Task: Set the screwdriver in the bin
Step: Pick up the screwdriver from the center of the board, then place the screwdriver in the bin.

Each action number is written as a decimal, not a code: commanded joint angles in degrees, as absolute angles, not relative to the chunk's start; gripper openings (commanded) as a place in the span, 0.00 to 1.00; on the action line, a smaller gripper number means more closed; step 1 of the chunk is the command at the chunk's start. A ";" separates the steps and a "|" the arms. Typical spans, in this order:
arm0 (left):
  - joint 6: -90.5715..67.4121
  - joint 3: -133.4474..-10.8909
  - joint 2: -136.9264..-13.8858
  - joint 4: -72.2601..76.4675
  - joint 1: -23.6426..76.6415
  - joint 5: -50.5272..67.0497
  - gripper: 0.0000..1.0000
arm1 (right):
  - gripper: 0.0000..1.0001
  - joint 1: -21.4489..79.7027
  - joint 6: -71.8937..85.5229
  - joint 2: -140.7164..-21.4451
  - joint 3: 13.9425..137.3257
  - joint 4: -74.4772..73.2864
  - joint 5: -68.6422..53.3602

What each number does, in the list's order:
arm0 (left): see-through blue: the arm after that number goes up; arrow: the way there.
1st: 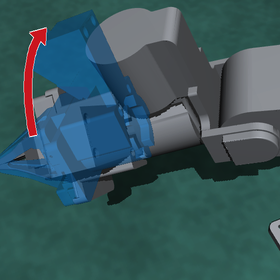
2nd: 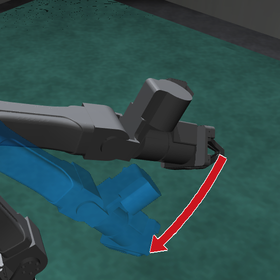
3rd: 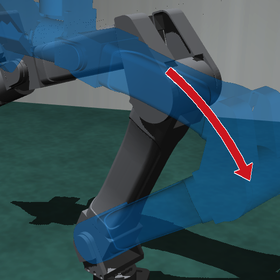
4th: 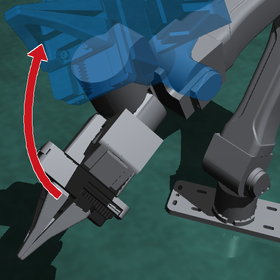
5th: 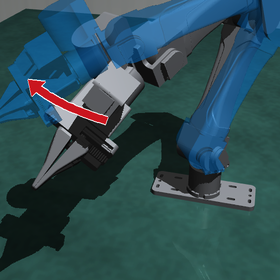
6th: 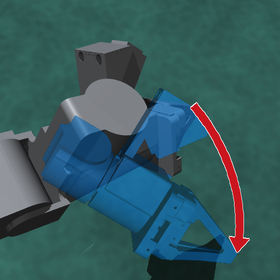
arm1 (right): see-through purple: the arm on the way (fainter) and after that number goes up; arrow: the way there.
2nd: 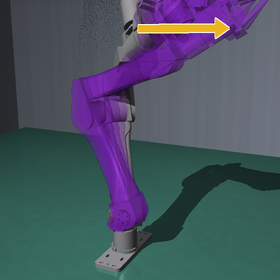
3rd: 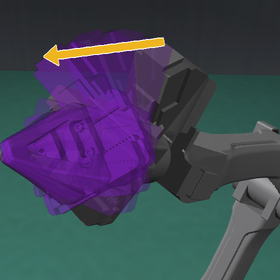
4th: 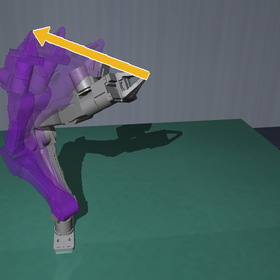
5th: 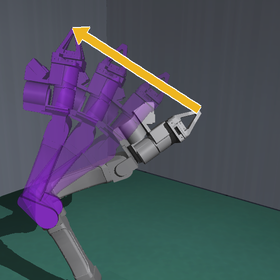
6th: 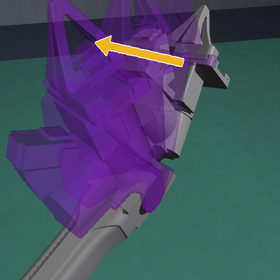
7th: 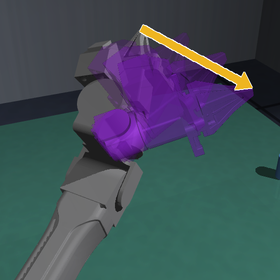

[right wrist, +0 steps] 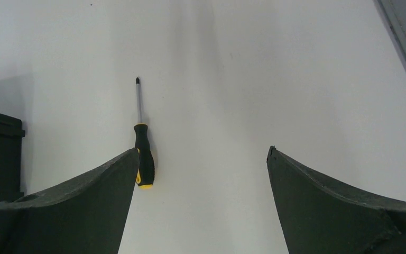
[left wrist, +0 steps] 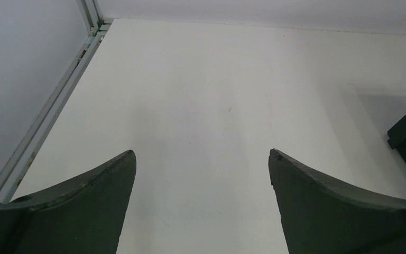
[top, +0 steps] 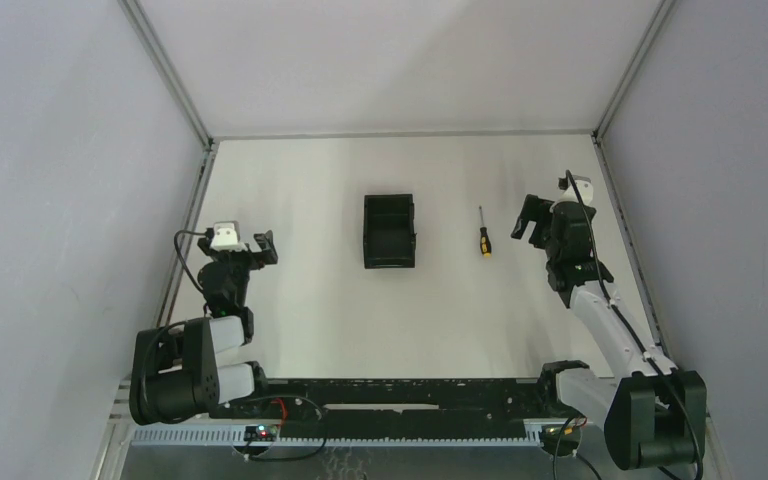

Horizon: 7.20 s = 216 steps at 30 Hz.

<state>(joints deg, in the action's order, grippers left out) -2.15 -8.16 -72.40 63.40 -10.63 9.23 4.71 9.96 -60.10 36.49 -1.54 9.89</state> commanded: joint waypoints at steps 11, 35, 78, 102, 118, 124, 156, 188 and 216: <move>-2.64 -7.11 -72.51 69.05 -10.37 9.17 1.00 | 1.00 5.33 4.33 -61.32 48.83 -13.57 3.31; -2.68 -7.09 -72.51 69.07 -10.40 9.16 1.00 | 1.00 14.08 8.95 -87.58 78.63 -43.08 8.67; -2.68 -7.10 -72.48 69.08 -10.39 9.16 1.00 | 0.71 15.47 14.41 -114.19 82.70 -42.28 6.21; -2.64 -7.10 -72.51 69.01 -10.37 9.15 1.00 | 0.23 14.68 14.14 -116.15 82.41 -42.16 6.05; -2.64 -7.12 -72.51 69.08 -10.38 9.14 1.00 | 0.00 15.76 14.90 -111.13 89.31 -48.34 7.14; -2.69 -7.10 -72.50 69.04 -10.37 9.16 1.00 | 0.00 16.39 15.29 -109.22 93.39 -51.31 7.86; -2.64 -7.11 -72.51 69.05 -10.37 9.25 1.00 | 0.00 26.95 25.85 -113.04 126.12 -65.89 6.78; -2.64 -7.07 -72.48 69.05 -10.39 9.22 1.00 | 0.00 37.82 28.50 -123.33 126.79 -62.47 4.77; -2.64 -7.09 -72.51 69.07 -10.42 9.20 1.00 | 0.00 40.64 24.33 -125.37 115.35 -54.72 5.14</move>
<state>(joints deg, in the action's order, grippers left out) -2.15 -8.16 -72.40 63.40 -10.63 9.21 39.72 25.63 -124.20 116.33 -56.90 5.02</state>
